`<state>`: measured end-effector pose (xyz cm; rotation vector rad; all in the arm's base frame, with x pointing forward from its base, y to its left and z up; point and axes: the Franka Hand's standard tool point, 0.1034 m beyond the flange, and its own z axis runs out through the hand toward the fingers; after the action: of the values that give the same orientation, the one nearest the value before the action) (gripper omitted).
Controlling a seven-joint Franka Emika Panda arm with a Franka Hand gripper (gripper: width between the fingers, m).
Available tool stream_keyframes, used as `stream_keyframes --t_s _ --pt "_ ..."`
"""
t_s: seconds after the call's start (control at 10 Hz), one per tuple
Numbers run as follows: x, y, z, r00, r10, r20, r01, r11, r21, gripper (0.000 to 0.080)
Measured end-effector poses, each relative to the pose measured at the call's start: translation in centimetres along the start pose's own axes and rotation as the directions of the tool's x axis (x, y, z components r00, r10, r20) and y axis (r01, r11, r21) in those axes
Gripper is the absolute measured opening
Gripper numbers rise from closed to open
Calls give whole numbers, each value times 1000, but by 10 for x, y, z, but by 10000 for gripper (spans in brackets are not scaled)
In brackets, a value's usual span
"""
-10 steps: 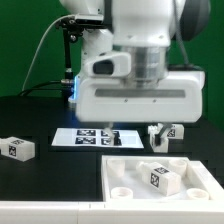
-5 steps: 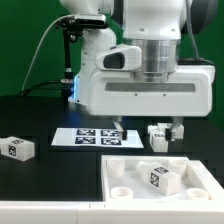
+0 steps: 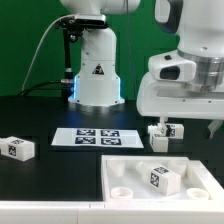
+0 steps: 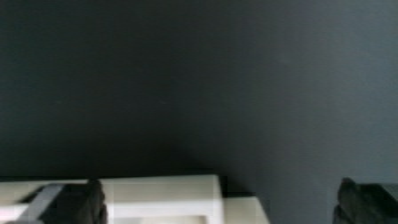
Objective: Assemble one leg
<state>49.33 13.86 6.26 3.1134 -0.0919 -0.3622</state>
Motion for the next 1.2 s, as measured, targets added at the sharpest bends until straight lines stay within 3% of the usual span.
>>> stream_keyframes --t_s 0.1,0.3,0.4,0.5,0.6,0.7,0.8,0.9,1.0,1.2 --pt "1 0 1 1000 1 30 0 1000 -6 649" --pt "-15 5 8 982 26 190 -20 999 -31 649" --pt "-19 -4 16 979 32 204 -25 999 -37 649" --pt "-38 -5 21 942 55 331 -36 997 -63 649" --pt "-40 -3 20 900 78 428 -54 996 -68 649" --pt "-34 -1 23 890 84 449 -59 996 -71 649" --pt "-39 2 24 855 91 510 -55 995 -85 649" --pt "-40 8 28 819 83 568 -48 996 -77 649" --pt "-38 17 34 793 75 605 -60 997 -44 649" --pt "-53 15 45 751 112 651 -133 991 -17 649"
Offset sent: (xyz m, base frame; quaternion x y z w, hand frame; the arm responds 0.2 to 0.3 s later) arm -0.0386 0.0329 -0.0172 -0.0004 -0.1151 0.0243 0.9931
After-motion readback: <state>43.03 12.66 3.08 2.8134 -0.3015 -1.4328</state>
